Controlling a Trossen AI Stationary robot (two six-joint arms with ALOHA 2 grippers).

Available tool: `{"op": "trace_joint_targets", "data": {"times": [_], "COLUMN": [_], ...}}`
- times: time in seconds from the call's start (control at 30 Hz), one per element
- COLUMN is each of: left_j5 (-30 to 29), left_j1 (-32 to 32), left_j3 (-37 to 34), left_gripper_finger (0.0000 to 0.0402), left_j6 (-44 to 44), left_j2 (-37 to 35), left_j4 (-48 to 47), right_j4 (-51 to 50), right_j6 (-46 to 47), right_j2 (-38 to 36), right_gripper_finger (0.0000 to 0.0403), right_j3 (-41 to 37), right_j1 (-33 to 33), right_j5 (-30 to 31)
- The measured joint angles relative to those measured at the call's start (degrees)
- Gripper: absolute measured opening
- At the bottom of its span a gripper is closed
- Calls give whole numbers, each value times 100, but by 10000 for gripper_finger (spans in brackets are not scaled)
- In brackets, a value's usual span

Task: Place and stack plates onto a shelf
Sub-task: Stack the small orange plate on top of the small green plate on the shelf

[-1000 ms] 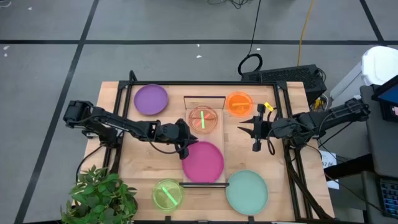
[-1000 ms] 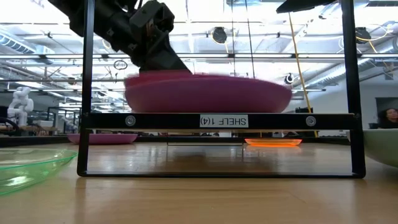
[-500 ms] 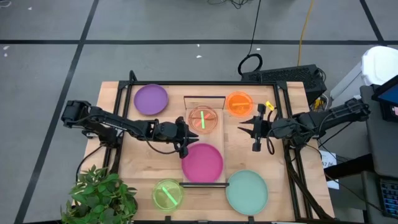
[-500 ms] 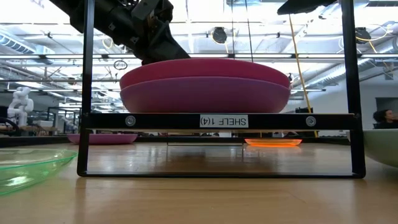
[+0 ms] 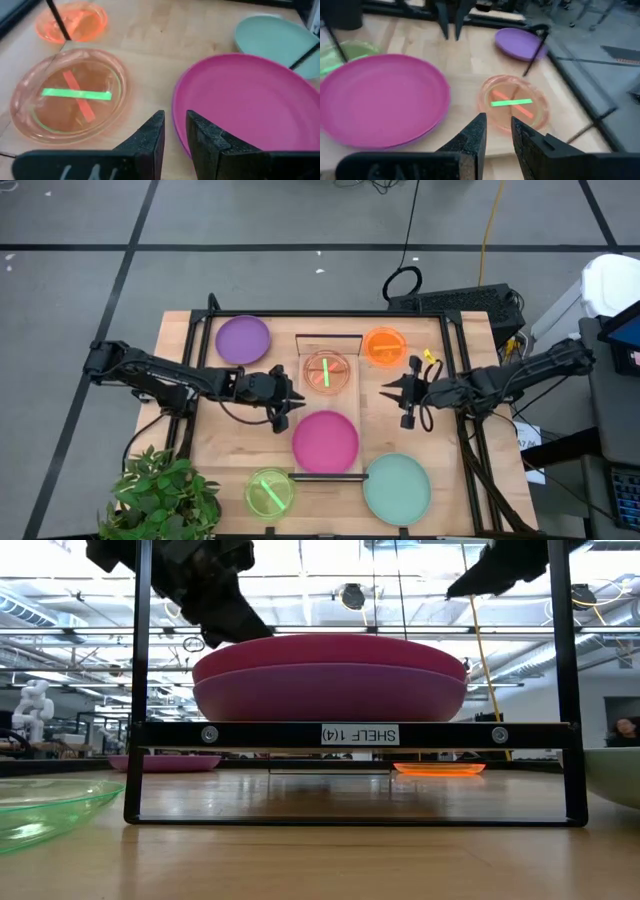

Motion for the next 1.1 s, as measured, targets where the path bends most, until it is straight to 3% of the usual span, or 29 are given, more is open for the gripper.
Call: {"op": "trace_joint_targets", "data": {"times": [0.17,0.33,0.7,0.9,1.1], "left_j5": [1005,1025,-514,-943,-999], "left_j1": [-31,-404,-1764,-1893,-1939], "left_j3": [-1,-1,-172,-178,-174], "left_gripper_finger": [83,82,81,81,81], "left_j6": [224,-59,-648,-700,-911], "left_j2": [13,22,60,486,690], "left_j4": [-281,-600,-562,-340,-151], "right_j4": [43,32,30,50,72], "right_j6": [217,339,462,447,444], "right_j2": [0,-2,-2,-2,-2], "right_gripper_finger": [73,73,73,73,73], "right_j3": [-159,-175,-178,-178,-180], "right_j1": [-9,-9,-9,-9,-9], "right_j5": [-221,-224,-224,-220,-216]}}
